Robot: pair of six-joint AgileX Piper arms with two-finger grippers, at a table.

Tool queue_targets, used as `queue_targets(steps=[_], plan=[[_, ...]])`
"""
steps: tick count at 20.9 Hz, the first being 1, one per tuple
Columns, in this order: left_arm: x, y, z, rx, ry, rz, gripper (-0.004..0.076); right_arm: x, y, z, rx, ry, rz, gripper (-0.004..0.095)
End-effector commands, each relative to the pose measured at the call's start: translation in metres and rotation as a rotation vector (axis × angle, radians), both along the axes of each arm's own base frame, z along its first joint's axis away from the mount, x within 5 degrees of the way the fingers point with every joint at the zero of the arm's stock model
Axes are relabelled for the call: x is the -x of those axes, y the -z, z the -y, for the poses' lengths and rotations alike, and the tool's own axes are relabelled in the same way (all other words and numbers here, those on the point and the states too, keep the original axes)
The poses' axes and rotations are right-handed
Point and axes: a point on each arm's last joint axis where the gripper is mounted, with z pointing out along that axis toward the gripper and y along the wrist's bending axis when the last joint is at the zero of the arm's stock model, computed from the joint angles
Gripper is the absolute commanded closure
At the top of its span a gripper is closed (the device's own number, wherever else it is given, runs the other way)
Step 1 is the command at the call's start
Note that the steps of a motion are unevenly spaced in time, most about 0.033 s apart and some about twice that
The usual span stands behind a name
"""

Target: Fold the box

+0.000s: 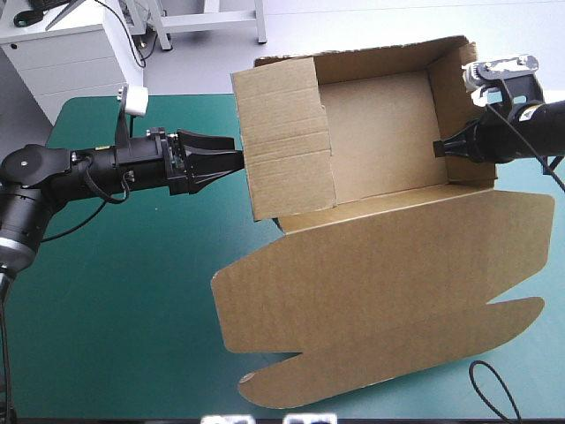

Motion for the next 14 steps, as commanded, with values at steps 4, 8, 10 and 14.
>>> queue_targets(steps=[4, 8, 10, 14], plan=[[0.020, -0.032, 0.004, 0.132, 0.092, 0.052, 0.0213, 0.013, -0.021, -0.025, -0.013, 0.002, 0.121, 0.0921], [0.019, -0.032, 0.004, 0.099, 0.082, 0.025, 0.0213, 0.013, -0.024, -0.036, -0.046, -0.008, 0.153, 0.0921], [0.019, -0.035, 0.003, 0.057, 0.055, 0.021, 0.0214, 0.012, -0.025, -0.035, -0.056, 0.018, 0.163, 0.0921], [0.017, -0.052, 0.006, -0.051, -0.058, 0.043, 0.0215, 0.011, -0.027, -0.035, -0.076, 0.030, 0.177, 0.0921]])
